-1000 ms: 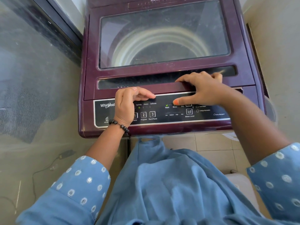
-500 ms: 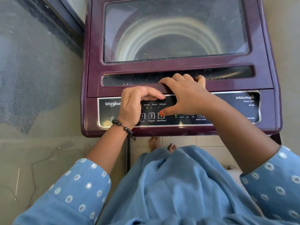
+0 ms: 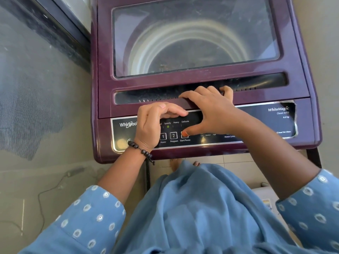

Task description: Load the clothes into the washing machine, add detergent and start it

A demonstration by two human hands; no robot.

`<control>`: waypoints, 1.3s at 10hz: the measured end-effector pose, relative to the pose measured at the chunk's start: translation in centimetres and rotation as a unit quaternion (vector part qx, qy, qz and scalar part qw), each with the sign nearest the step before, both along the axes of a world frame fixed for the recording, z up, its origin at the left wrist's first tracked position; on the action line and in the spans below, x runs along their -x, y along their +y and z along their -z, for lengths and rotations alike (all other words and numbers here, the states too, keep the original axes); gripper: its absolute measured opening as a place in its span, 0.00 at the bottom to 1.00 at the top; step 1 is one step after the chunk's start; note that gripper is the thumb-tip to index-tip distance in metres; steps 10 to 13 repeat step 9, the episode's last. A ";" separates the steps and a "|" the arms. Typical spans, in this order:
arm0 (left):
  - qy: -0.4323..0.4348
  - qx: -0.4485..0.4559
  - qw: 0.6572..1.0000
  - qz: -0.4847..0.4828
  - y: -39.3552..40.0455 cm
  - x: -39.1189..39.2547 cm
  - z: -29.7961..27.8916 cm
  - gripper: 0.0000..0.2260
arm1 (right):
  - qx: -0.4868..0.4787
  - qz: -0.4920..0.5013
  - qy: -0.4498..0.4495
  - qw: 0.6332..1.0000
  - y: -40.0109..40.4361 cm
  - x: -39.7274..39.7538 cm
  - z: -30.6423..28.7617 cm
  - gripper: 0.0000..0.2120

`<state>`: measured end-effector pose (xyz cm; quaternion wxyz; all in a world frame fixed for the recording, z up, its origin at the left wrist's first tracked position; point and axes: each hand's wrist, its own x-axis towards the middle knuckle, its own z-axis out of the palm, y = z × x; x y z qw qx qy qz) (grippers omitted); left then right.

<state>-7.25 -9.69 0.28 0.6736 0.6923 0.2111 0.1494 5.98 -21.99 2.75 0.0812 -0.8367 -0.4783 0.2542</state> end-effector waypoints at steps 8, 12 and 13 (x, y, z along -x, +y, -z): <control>0.087 -0.431 0.898 0.011 3.0 -1.8 -0.4 0.27 | -0.188 0.124 -0.203 0.953 4.2 2.2 0.8 0.30; 0.100 -0.470 0.877 0.014 4.4 -2.1 -1.0 0.28 | -0.185 0.133 -0.216 0.950 5.6 1.9 0.4 0.31; 0.100 -0.470 0.877 0.014 4.4 -2.1 -1.0 0.28 | -0.185 0.133 -0.216 0.950 5.6 1.9 0.4 0.31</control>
